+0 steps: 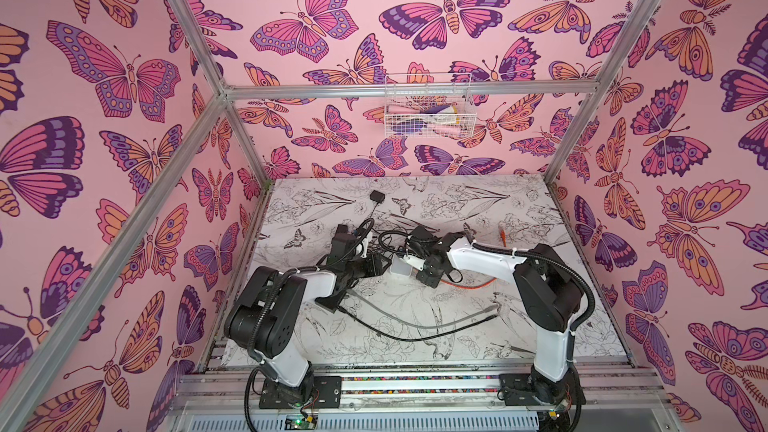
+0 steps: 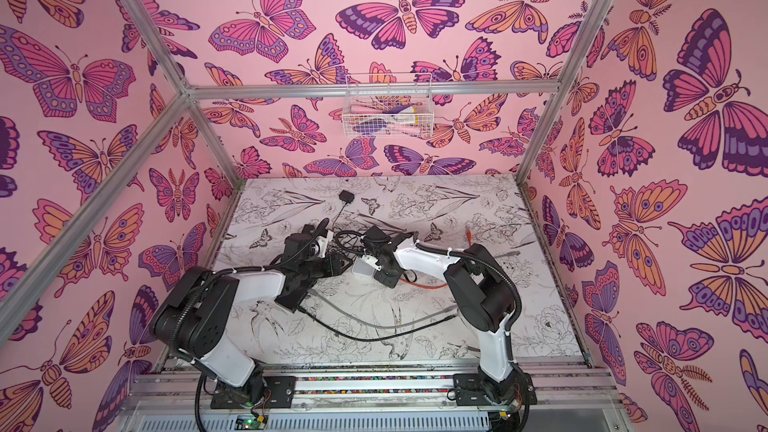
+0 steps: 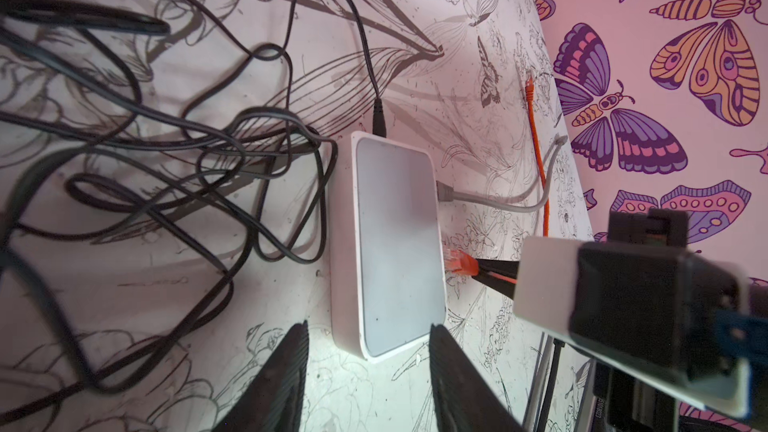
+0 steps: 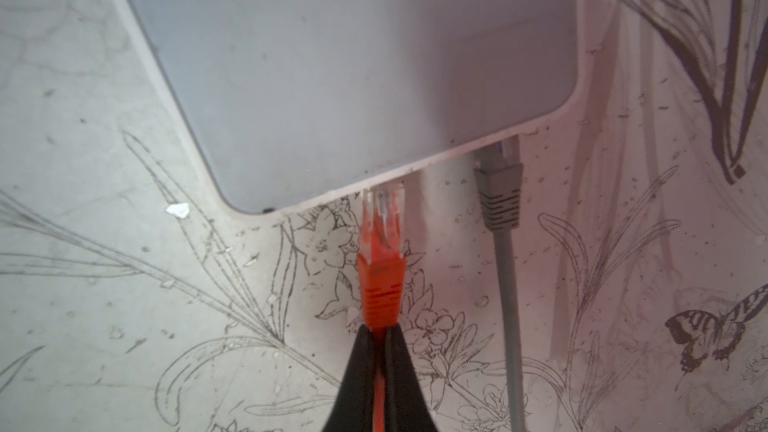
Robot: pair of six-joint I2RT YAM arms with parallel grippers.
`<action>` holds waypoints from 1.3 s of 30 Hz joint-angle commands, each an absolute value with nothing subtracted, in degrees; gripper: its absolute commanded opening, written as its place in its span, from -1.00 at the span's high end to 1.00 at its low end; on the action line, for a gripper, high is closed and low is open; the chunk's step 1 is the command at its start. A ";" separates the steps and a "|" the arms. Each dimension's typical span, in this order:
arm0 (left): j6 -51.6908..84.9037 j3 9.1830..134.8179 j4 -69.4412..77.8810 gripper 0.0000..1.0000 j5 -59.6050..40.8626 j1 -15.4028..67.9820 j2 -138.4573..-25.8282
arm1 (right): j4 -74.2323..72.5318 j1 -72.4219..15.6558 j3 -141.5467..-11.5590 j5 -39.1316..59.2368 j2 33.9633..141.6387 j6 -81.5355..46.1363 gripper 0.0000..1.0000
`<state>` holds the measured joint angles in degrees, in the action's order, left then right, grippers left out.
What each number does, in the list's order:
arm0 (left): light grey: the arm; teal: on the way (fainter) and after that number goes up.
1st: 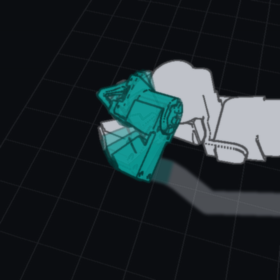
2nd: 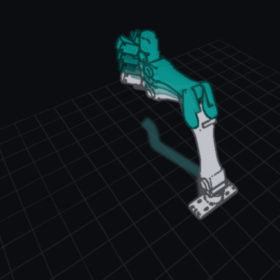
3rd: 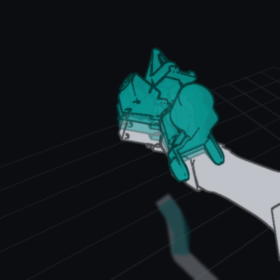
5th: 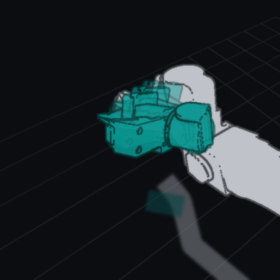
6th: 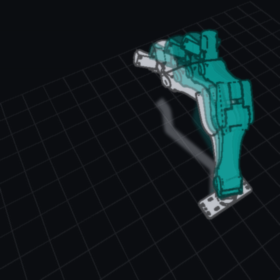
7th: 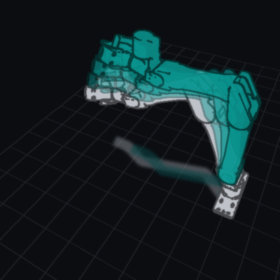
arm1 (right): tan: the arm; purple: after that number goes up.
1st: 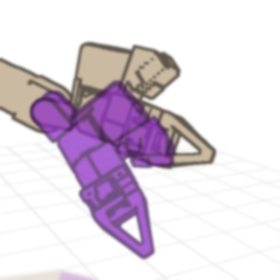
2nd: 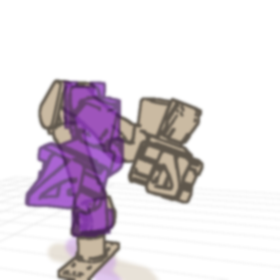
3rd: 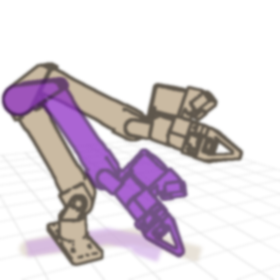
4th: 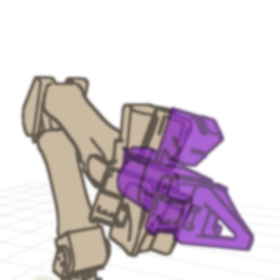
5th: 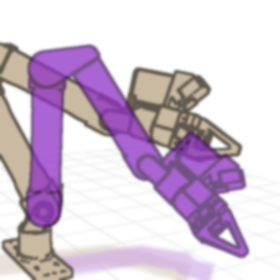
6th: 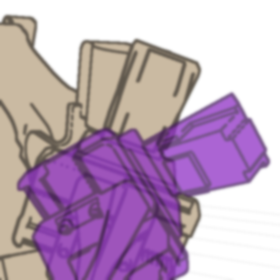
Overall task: Insert the plug into the switch port
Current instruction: 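Align the red plug with the router port beside the grey plug, right gripper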
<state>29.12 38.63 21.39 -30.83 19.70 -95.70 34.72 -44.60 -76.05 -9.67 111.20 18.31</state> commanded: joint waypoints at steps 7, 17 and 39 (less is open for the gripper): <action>28.43 41.13 21.42 0.07 -31.14 20.74 -98.30 | 33.81 -46.34 -74.07 -10.28 108.94 19.14 1.00; 28.12 41.07 21.44 0.09 -30.48 21.53 -100.56 | 32.40 -47.61 -73.37 -9.77 108.46 18.79 1.00; 27.50 41.79 21.45 0.10 -30.75 22.68 -101.91 | 27.38 -49.45 -72.42 -11.02 107.25 20.39 1.00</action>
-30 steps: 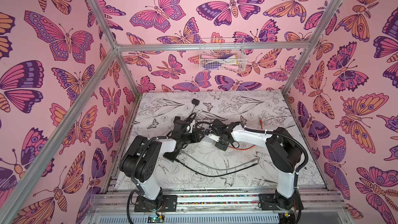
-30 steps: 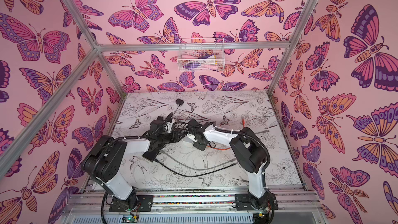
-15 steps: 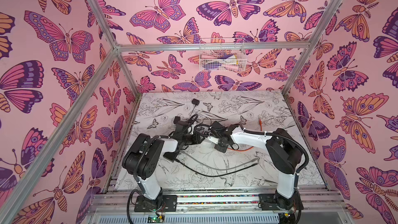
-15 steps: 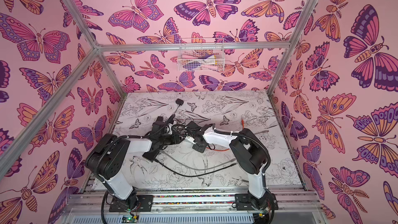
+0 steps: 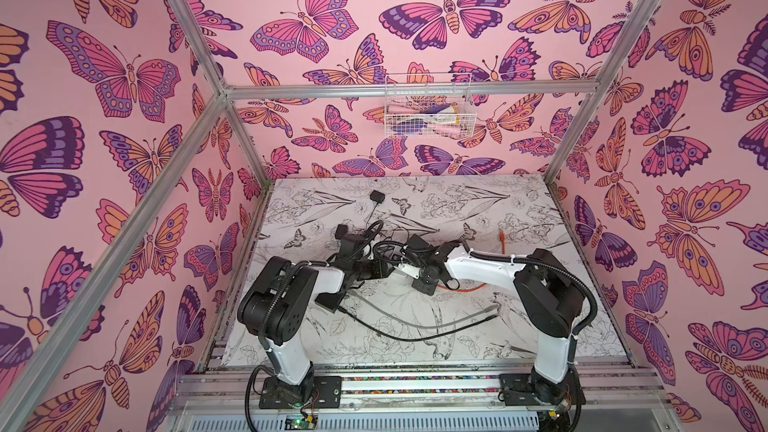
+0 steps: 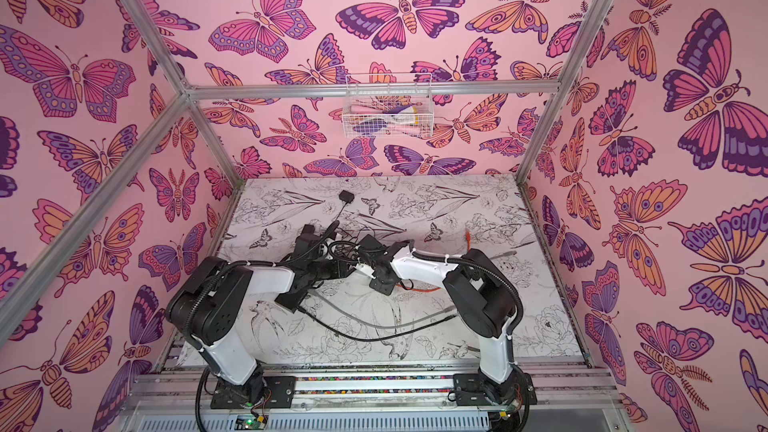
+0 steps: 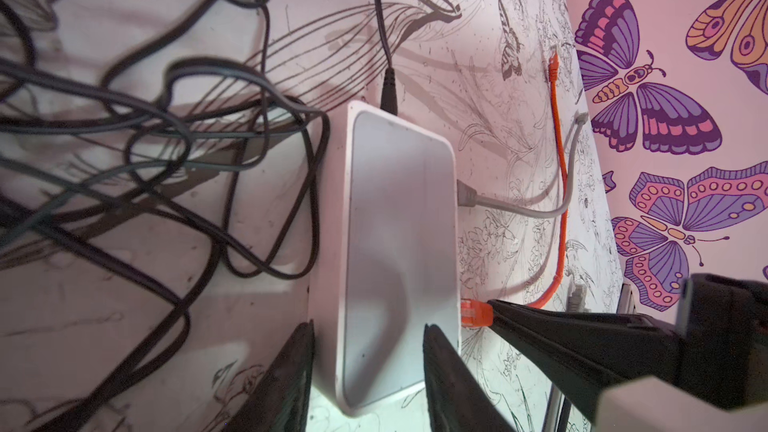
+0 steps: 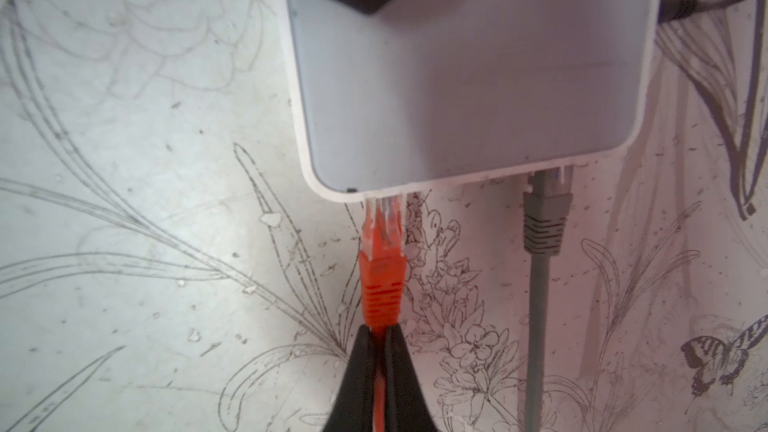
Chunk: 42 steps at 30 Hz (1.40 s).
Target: Insert the plug into the switch port
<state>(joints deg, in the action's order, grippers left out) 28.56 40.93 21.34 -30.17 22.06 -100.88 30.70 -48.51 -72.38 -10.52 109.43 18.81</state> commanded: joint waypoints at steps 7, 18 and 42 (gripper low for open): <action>27.42 41.66 21.43 0.11 -30.76 23.20 -102.17 | 26.02 -49.92 -73.09 -11.40 107.67 20.47 1.00; 27.00 41.44 21.37 0.12 -30.49 24.84 -102.72 | 22.44 -50.58 -72.44 -8.60 107.39 19.68 1.00; 22.59 40.25 18.32 0.16 -30.62 25.13 -100.80 | 17.75 -50.01 -69.94 -8.13 106.79 23.04 1.00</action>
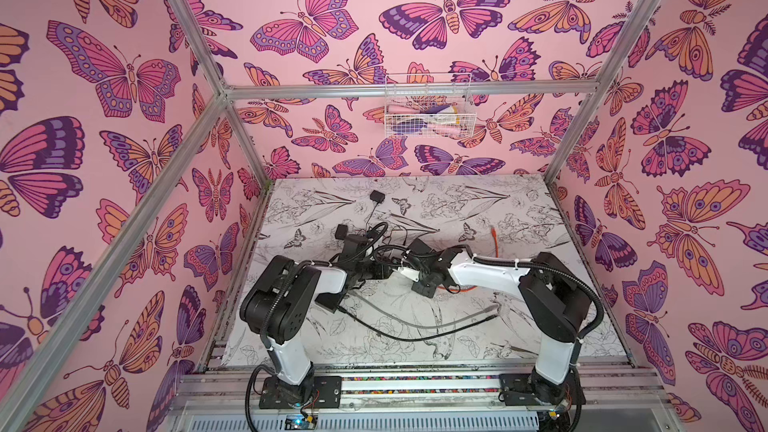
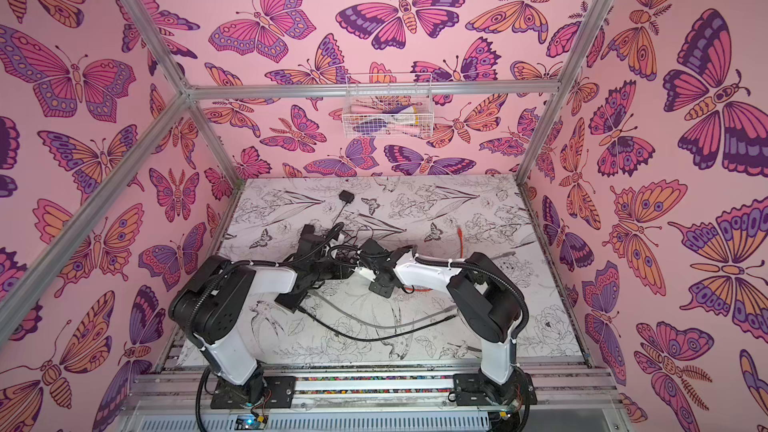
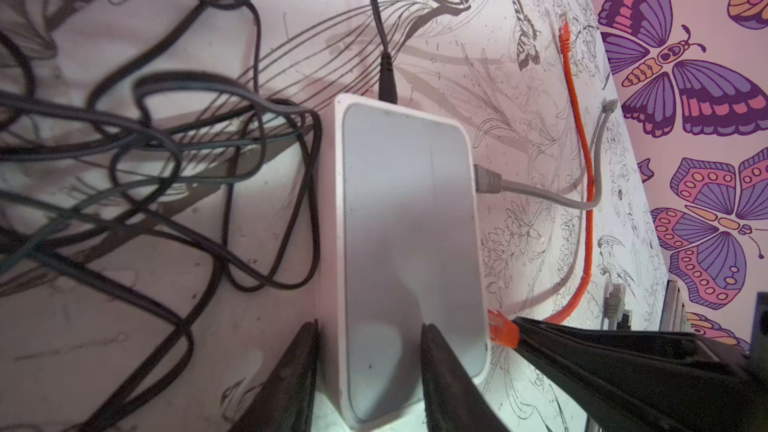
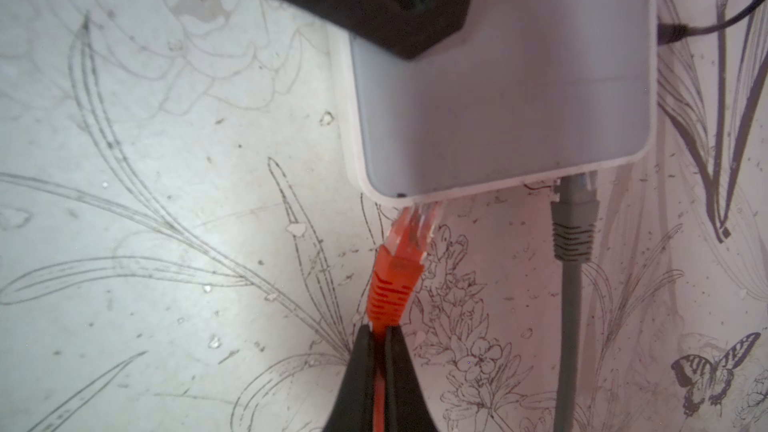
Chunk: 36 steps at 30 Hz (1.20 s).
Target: Insert the plug into the switch port
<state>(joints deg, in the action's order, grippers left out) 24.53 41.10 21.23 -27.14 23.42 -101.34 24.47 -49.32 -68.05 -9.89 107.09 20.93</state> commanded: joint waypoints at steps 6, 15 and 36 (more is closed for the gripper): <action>22.09 41.49 16.53 0.16 -31.02 22.43 -99.26 | 17.61 -50.01 -67.54 -7.89 105.75 24.16 1.00; 20.83 45.34 12.50 -0.03 -31.12 21.89 -98.91 | 17.93 -50.08 -67.43 -7.46 106.52 25.02 1.00; 20.57 45.04 12.73 0.04 -31.57 23.51 -101.62 | 18.46 -50.01 -69.06 -7.48 107.90 23.21 1.00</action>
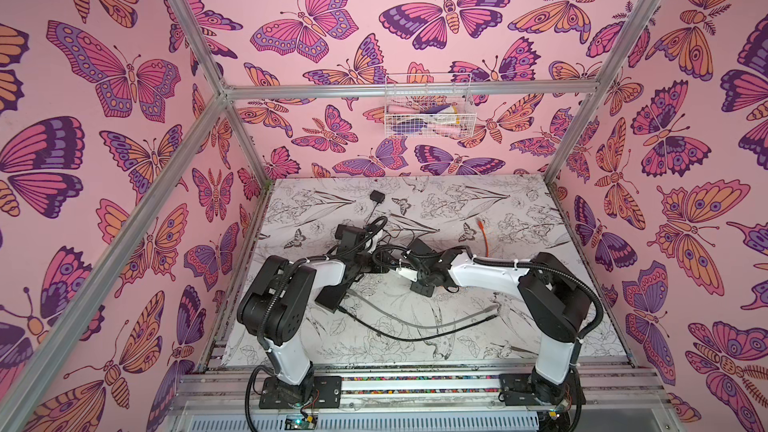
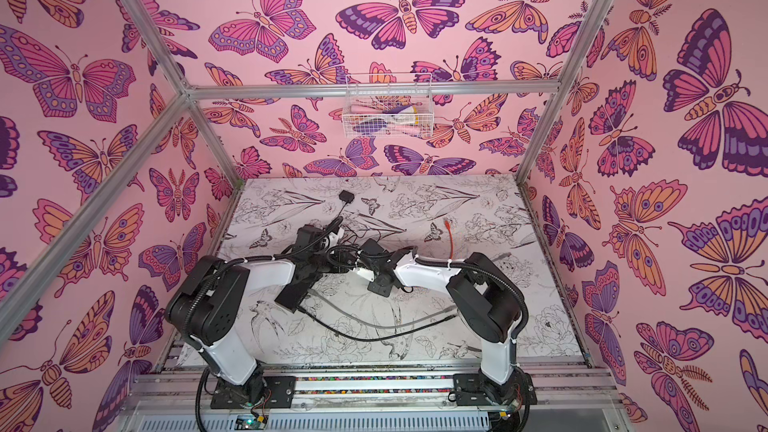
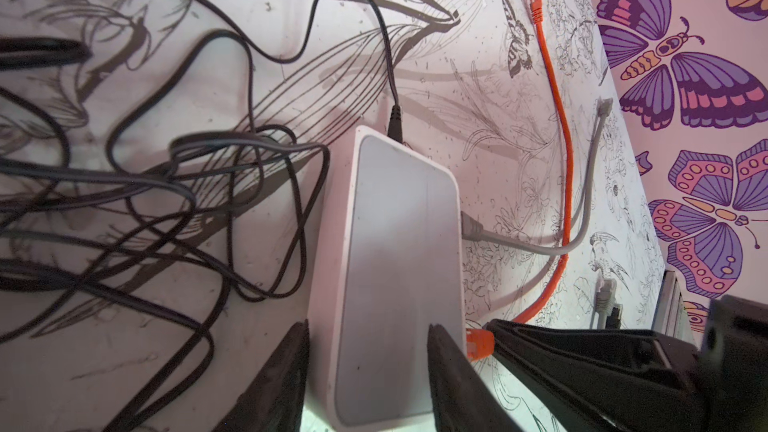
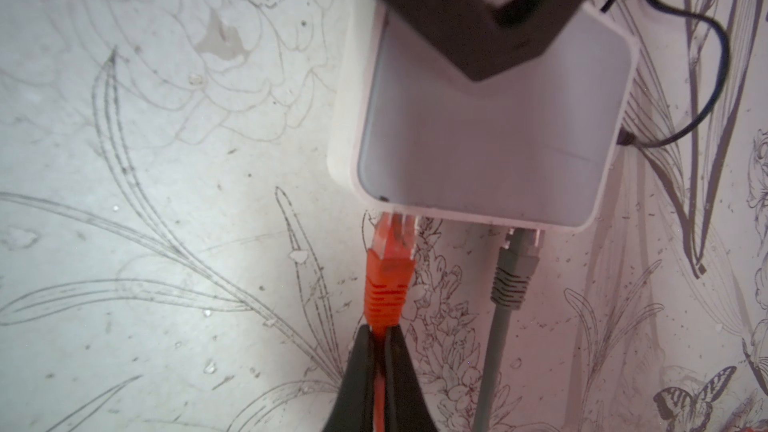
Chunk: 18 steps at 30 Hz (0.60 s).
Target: Insert the plug into the switch port
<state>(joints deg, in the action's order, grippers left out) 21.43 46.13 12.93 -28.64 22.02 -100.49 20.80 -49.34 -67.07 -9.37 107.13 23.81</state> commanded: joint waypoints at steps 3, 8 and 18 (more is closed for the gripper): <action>20.59 44.30 13.22 0.05 -31.55 24.07 -102.18 | 18.18 -50.01 -69.17 -6.23 107.79 23.00 1.00; 20.22 44.06 13.56 0.09 -31.79 24.87 -103.44 | 17.40 -50.01 -69.62 -5.12 108.11 22.95 1.00; 18.09 43.96 13.97 0.14 -34.49 25.66 -105.73 | 17.20 -50.01 -71.52 -4.83 109.86 23.99 1.00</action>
<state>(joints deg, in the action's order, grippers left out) 19.46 45.12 16.73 -27.62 23.29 -103.20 22.96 -49.32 -67.85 -7.44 108.68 23.42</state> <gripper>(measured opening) 0.434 0.069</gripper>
